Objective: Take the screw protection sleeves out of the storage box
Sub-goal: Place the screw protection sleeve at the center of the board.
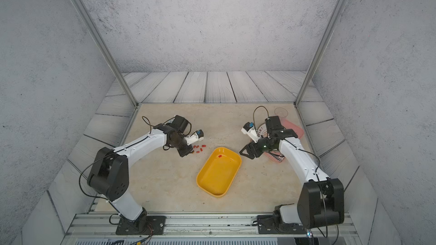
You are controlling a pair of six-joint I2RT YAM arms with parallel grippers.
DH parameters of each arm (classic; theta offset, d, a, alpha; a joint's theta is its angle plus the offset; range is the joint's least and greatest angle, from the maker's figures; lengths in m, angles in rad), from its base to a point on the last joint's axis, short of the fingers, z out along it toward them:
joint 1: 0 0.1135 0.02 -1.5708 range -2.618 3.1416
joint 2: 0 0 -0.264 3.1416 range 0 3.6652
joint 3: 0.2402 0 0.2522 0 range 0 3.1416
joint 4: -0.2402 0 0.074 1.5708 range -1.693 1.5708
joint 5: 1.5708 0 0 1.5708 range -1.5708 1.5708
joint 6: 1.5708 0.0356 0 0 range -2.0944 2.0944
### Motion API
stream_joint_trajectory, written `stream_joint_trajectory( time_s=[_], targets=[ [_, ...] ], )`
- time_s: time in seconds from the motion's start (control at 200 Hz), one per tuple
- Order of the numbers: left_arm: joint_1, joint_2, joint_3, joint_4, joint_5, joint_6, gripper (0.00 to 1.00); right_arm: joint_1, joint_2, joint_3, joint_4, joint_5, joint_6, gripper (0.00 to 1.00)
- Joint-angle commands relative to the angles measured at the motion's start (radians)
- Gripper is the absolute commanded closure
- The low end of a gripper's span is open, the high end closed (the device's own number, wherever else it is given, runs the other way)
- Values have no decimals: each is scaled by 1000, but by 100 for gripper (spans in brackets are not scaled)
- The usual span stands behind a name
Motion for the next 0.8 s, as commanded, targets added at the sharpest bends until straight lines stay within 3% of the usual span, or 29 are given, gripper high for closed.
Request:
stream_joint_trajectory(
  time_s=[0.0,0.26,0.37,0.55,0.791],
  targets=[
    [18,34,-42,61,-52,-17,93,69,15,-10,21,50,-33,25],
    [23,152,-22,121,-149,-8,87,145,77,-14,42,85,-14,20],
    [23,168,-5,115,-137,-23,76,146,84,-7,33,105,-12,20],
    [21,115,16,77,-108,-45,64,146,95,21,10,164,1,20],
    [21,-8,32,-12,1,-47,55,146,192,70,44,399,63,21]
  ],
)
